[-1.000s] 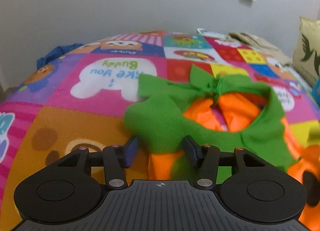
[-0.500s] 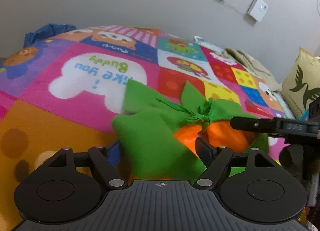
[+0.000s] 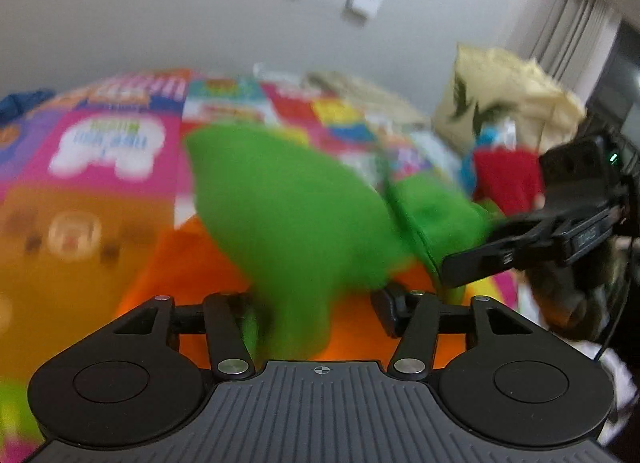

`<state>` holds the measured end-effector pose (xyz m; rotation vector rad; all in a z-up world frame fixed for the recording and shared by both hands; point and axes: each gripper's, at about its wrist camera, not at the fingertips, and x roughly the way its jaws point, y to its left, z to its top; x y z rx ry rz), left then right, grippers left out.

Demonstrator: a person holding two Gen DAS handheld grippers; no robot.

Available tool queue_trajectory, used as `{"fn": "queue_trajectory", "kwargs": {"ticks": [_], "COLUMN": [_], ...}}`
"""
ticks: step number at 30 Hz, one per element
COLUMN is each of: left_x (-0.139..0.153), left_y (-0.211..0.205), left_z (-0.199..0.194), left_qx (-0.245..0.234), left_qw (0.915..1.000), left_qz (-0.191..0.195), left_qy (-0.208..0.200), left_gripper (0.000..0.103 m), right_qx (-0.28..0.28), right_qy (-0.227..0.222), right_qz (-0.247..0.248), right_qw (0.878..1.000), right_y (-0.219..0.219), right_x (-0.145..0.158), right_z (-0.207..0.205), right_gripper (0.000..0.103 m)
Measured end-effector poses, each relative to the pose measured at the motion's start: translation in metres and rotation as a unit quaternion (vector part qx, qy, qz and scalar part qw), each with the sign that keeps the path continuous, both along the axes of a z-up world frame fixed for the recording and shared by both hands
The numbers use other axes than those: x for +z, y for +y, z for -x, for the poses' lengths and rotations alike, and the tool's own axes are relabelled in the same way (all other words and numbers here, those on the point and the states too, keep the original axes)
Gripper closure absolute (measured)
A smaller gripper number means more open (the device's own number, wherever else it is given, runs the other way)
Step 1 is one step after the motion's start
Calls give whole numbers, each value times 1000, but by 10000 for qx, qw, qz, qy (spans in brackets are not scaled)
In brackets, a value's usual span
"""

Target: Fold clothes

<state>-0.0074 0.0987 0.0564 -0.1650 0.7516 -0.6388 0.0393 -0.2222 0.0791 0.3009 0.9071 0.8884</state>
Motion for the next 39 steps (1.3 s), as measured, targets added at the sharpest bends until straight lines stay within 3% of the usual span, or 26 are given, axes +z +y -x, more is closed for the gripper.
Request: {"fn": "queue_trajectory", "kwargs": {"ticks": [3,5,8,12,17,19,21,23,28,32,35,39], "left_x": [-9,4,32,45,-3,-18,-21,-22,-26,-25,-15,-3], "left_y": [7,18,30,18,-23,-29,-28,-26,-20,-16,-13,-1], "left_z": [27,40,49,35,-4,-7,-7,-6,-8,-4,3,13], "left_qx": [33,125,522,1027,1020,946,967,989,995,986,1010,935], "left_qw": [9996,9996,9964,9878,9826,9813,9821,9825,9830,9834,9835,9907], "left_qz": [-280,-209,-60,-370,-1486,-1648,-1595,-1562,-1535,-1517,-1457,-935], "left_qy": [92,-144,-664,-1113,-458,-315,-261,-231,-160,-165,-348,-322], "left_gripper": [38,23,9,9,12,12,11,10,9,9,10,13], "right_qx": [-211,-380,-491,-623,-1044,-1235,-1355,-1368,-1252,-1367,-1359,-1366], "right_qy": [-41,-182,-451,-951,-1715,-1998,-2173,-2059,-1516,-1337,-1432,-1525], "right_qz": [574,892,1214,1338,1096,1059,1121,1360,2519,2309,2382,2456], "right_qw": [9981,9951,9904,9845,9735,9662,9601,9594,9476,9540,9509,9475], "right_y": [-7,-11,-11,-14,-20,-16,-9,6,34,24,26,29], "right_x": [-14,-18,-15,6,47,55,56,42,-26,-43,-42,-41], "right_z": [31,46,59,67,67,61,53,38,11,10,13,17], "right_gripper": [35,35,34,28,16,12,8,7,7,3,3,3]}}
